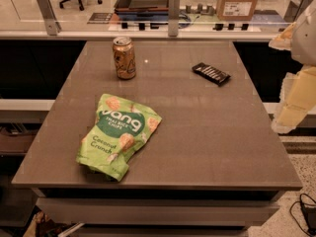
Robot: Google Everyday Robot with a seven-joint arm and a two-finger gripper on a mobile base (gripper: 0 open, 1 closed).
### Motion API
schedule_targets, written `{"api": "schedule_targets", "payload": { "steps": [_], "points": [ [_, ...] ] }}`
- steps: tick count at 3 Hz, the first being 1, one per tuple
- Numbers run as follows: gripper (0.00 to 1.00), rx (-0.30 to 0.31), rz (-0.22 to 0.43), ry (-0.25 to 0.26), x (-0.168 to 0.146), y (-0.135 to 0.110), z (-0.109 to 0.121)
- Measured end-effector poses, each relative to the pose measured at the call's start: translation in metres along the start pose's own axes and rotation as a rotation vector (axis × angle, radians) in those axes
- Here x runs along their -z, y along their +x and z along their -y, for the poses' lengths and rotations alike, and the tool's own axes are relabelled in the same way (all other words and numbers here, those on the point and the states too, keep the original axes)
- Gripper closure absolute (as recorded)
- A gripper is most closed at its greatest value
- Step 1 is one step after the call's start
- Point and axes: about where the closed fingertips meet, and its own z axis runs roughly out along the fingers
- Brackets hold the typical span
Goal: Move rxbar chocolate near green rice chip bag
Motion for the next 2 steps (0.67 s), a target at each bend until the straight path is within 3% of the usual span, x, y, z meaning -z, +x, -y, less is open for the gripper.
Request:
{"api": "schedule_targets", "payload": {
  "steps": [2],
  "points": [
    [0.0,-0.016,0.026,0.015,-0.0016,-0.0003,0.0054]
  ]
}}
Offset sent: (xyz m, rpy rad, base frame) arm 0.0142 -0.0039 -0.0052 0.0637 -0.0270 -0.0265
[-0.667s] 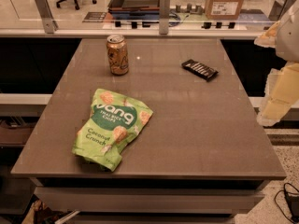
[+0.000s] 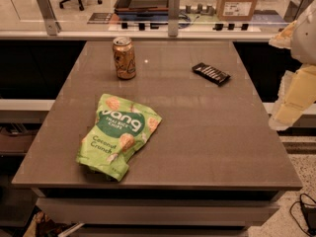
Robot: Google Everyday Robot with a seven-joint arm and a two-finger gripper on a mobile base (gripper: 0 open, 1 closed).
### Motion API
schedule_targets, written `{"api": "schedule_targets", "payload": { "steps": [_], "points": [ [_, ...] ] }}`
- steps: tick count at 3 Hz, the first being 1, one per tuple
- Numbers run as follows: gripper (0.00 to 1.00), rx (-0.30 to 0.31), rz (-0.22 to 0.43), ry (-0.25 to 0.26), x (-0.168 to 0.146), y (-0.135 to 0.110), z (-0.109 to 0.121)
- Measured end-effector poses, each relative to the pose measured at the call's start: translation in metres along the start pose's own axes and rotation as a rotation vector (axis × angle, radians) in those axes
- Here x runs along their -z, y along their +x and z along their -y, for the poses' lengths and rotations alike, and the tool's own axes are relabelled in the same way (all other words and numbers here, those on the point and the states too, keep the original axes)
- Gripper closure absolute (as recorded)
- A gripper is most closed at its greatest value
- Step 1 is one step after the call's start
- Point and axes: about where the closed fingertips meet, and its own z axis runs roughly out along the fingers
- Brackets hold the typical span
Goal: Move rxbar chocolate near green rice chip bag
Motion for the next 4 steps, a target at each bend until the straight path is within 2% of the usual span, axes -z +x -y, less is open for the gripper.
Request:
{"api": "schedule_targets", "payload": {
  "steps": [1,2,4],
  "points": [
    [0.0,-0.06,0.067,0.025,-0.014,-0.001,0.013],
    [0.0,-0.165,0.163,0.073,-0.03,0.003,0.024],
    [0.0,-0.335,0.353,0.203,-0.064,0.012,0.045]
  ]
}}
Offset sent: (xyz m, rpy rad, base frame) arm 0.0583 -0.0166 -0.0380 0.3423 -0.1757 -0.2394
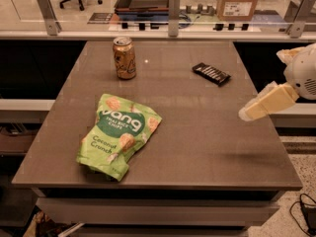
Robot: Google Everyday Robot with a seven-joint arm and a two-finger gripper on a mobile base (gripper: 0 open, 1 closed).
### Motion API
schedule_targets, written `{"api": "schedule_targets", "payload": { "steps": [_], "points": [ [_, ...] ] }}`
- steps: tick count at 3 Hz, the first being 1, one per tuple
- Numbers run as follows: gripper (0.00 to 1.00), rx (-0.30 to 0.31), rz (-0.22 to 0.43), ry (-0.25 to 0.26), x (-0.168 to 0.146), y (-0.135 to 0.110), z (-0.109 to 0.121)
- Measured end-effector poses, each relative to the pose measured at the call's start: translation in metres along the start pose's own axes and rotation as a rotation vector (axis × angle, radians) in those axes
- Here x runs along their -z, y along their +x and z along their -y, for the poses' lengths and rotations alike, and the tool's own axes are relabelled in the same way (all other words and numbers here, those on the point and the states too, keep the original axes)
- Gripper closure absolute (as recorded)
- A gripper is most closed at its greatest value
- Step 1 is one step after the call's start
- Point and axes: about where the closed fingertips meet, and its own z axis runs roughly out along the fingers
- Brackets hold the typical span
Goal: Move rxbar chocolate near green rice chip bag
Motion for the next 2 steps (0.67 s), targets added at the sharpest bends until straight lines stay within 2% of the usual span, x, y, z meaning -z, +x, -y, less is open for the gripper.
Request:
{"api": "schedule_targets", "payload": {
  "steps": [1,2],
  "points": [
    [0.0,-0.06,0.087,0.01,-0.031,0.002,0.015],
    [0.0,-0.11,0.136,-0.014,-0.062,0.005,0.026]
  ]
}}
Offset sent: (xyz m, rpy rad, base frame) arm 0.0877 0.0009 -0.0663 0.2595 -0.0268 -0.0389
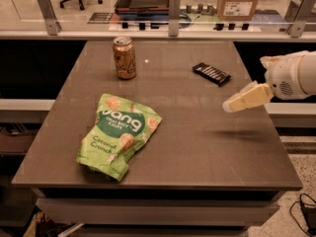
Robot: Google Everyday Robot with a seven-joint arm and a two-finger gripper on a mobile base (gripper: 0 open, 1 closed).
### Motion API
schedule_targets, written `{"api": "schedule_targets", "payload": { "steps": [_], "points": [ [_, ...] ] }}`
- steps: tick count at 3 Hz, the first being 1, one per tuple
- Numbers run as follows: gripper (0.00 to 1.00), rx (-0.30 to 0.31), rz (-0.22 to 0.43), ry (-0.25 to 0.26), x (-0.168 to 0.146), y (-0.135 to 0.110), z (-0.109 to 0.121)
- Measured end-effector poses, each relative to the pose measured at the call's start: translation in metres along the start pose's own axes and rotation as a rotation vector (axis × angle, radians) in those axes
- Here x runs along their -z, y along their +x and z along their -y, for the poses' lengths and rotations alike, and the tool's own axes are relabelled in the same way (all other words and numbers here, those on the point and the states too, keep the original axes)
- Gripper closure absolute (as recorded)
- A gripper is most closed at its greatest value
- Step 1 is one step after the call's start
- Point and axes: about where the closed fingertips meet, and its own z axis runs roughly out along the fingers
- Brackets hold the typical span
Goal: Move rxbar chocolate near green rice chip bag
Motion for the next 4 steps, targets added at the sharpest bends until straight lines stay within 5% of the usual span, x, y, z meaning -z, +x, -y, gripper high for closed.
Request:
{"api": "schedule_targets", "payload": {
  "steps": [4],
  "points": [
    [0.0,-0.077,0.073,-0.096,-0.073,0.006,0.037]
  ]
}}
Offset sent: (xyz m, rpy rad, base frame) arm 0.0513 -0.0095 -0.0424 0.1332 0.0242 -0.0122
